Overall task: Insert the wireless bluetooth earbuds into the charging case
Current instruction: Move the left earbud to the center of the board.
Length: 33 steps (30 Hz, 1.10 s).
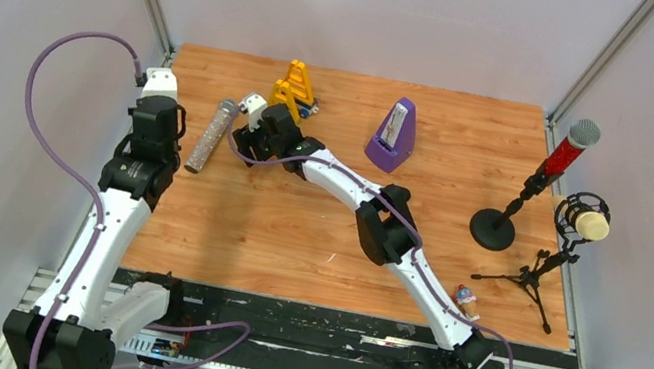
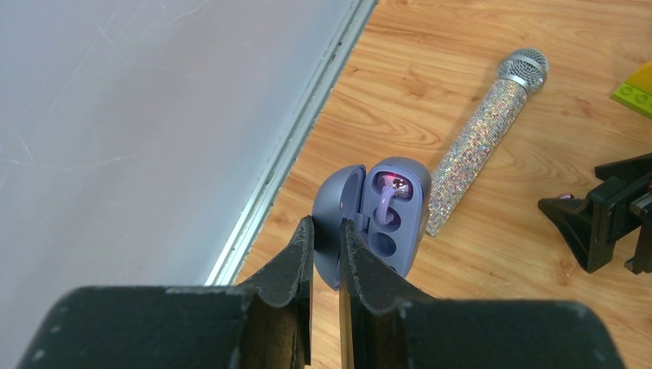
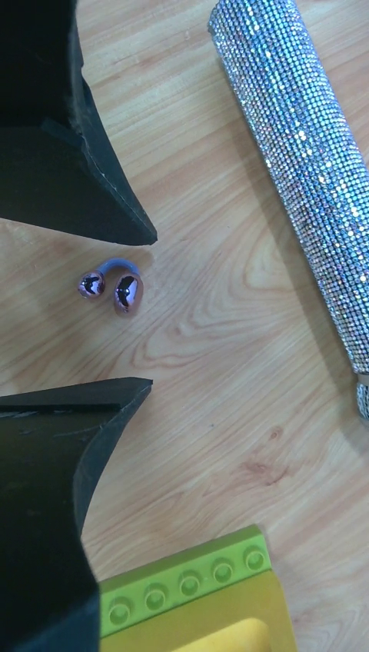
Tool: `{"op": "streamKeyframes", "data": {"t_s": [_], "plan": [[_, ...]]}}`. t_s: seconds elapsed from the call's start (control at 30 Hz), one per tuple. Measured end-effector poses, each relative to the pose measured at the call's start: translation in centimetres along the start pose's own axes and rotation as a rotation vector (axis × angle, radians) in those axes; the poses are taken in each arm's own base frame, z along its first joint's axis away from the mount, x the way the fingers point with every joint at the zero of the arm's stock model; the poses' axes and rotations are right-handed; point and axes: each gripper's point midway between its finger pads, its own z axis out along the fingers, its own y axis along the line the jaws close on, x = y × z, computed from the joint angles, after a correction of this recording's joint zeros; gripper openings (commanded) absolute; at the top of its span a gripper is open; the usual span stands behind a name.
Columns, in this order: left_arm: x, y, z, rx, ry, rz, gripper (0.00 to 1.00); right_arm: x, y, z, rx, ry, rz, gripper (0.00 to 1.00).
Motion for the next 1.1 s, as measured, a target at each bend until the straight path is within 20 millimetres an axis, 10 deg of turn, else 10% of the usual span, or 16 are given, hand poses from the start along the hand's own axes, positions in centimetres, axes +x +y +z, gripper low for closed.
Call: {"op": "streamKeyframes", "data": {"t_s": [0.27,1.1], "plan": [[-0.6,0.2,0.2,-0.015,0.003,0.001,0.11,0.4,0.2,-0.1,-0.004,0.017,0.001,0.40],[-0.2,0.2,0.4,-0.028,0.028,0.008,0.11,0.5,1.2,-0.3,-0.035,0.044,-0.042,0.27]]}}
